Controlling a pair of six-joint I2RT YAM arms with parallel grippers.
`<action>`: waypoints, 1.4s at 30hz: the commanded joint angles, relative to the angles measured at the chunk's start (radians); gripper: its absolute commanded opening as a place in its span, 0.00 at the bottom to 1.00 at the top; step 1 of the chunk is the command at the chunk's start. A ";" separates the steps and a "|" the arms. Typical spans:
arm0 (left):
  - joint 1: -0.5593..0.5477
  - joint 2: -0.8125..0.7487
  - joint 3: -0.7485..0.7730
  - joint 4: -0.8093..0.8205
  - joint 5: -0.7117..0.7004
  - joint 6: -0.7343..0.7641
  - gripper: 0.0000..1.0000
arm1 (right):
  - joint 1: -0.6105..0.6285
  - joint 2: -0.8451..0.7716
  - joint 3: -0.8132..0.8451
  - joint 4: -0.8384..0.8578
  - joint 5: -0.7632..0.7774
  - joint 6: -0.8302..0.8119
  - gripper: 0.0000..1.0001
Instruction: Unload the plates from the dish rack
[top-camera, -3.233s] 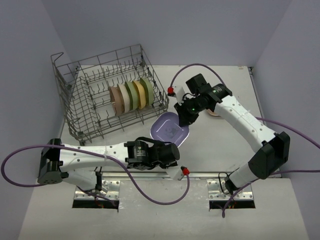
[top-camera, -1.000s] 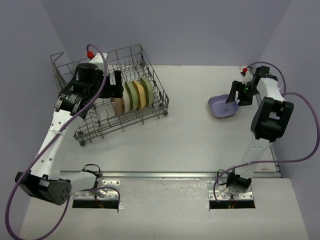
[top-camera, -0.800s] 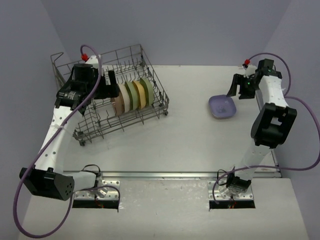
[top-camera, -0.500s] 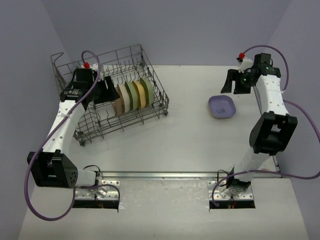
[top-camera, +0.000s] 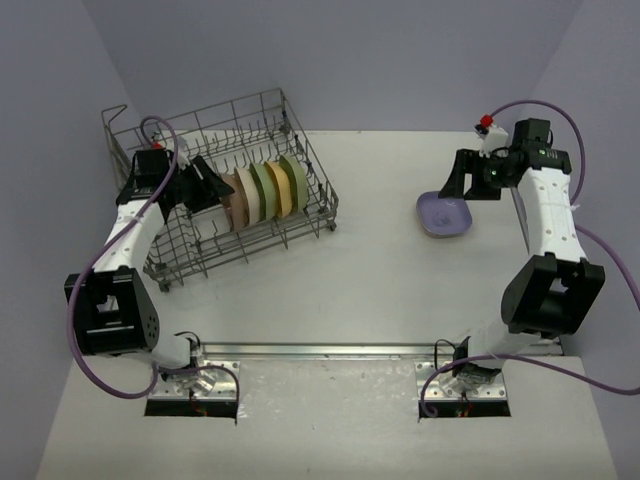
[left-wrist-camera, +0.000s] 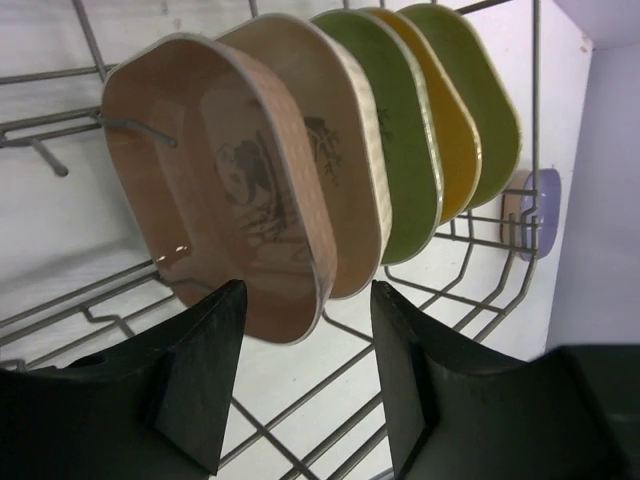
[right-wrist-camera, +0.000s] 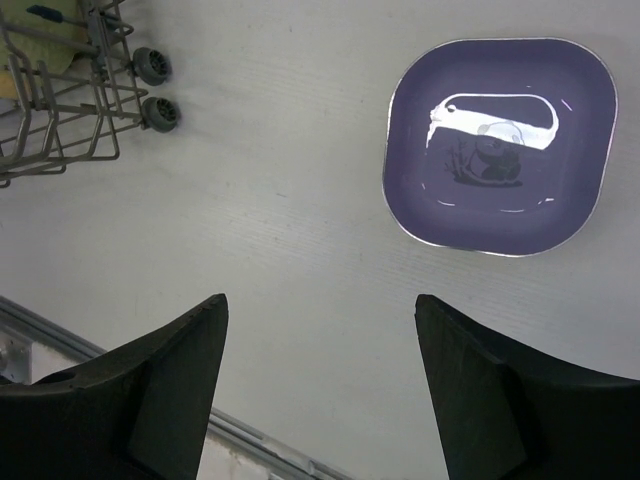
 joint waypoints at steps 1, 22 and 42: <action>0.006 0.028 -0.004 0.157 0.091 -0.061 0.48 | -0.003 -0.035 -0.020 0.005 -0.047 0.002 0.76; 0.043 0.079 -0.017 0.284 0.277 -0.107 0.00 | 0.003 -0.046 0.010 -0.031 -0.082 0.013 0.76; 0.018 -0.100 0.319 -0.003 0.561 0.274 0.00 | 0.062 -0.095 0.105 -0.057 -0.121 0.098 0.76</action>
